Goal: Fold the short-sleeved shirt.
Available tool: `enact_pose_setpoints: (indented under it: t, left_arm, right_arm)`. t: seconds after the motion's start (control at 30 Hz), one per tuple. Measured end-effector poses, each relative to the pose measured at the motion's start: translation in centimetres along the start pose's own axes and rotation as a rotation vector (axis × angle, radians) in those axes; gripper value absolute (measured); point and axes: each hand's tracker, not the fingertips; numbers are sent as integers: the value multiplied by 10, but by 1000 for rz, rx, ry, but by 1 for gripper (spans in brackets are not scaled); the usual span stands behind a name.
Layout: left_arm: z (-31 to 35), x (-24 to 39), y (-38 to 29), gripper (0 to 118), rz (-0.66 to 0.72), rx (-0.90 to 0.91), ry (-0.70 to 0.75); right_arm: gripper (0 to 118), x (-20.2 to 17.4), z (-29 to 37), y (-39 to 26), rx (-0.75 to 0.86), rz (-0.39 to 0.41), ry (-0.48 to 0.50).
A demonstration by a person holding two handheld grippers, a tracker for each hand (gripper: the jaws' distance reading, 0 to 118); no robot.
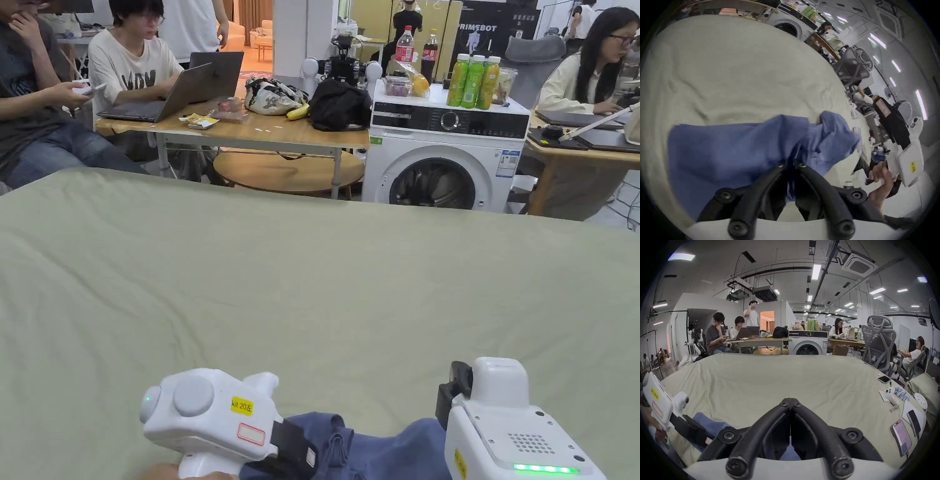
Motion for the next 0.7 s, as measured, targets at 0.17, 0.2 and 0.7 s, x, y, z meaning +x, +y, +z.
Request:
enact_pose_setpoints:
  t: [0.17, 0.2, 0.7]
  left_arm:
    - [-37, 1, -5, 0, 18, -17, -17]
    - [-42, -3, -5, 0, 29, -14, -8]
    - [10, -18, 0, 12, 134, 108, -169]
  right_arm:
    - [0, 4, 1, 1, 6, -1, -6]
    - [0, 4, 1, 1, 6, 1, -9]
    - [0, 6, -2, 0, 29, -35, -12]
